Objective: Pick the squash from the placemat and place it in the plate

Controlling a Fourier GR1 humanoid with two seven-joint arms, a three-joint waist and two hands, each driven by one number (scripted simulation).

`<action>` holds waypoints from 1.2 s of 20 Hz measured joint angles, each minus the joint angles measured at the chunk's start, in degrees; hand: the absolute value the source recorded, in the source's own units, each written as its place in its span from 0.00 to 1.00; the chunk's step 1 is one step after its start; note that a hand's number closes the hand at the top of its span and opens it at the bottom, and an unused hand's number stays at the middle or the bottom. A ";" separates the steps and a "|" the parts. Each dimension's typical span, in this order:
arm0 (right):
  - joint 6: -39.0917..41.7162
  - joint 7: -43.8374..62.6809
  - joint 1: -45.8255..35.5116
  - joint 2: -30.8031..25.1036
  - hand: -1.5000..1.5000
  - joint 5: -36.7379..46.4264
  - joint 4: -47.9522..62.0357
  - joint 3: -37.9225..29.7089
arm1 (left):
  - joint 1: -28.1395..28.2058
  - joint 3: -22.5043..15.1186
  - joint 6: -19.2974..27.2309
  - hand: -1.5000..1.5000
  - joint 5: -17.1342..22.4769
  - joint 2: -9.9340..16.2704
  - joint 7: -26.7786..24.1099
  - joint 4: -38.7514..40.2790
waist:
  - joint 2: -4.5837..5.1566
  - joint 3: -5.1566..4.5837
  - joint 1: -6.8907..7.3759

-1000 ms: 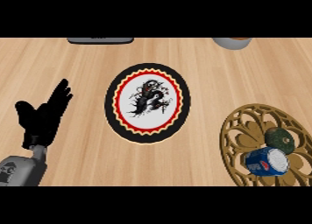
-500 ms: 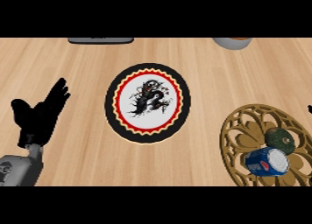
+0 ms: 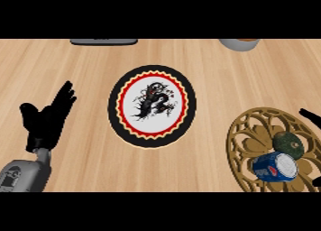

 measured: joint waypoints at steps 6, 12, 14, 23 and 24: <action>1.54 3.87 -3.11 4.22 0.00 5.37 1.00 0.40 | -0.13 2.25 -2.14 0.50 -1.34 -0.67 1.38 -0.46 | 0.00 0.00 0.07; 1.91 3.91 -5.35 7.13 0.00 10.41 3.61 -0.87 | 0.39 4.47 -4.33 0.50 -2.85 -1.87 0.76 0.01 | 0.01 0.00 0.08; 1.52 3.35 -7.38 7.93 0.00 12.23 6.52 -0.94 | 0.99 4.55 -4.16 0.50 -3.65 -2.73 0.17 -0.42 | 0.04 0.01 0.18; 5.14 0.80 -7.19 8.25 1.00 18.27 5.40 1.48 | 1.97 6.33 -6.28 0.50 -4.68 -3.31 0.80 -1.39 | -0.26 -0.63 0.07; 5.09 -0.62 -7.75 8.24 1.00 18.70 6.39 1.49 | 1.58 6.23 -6.11 0.50 -4.98 -3.79 0.89 -1.07 | -0.27 -0.65 0.08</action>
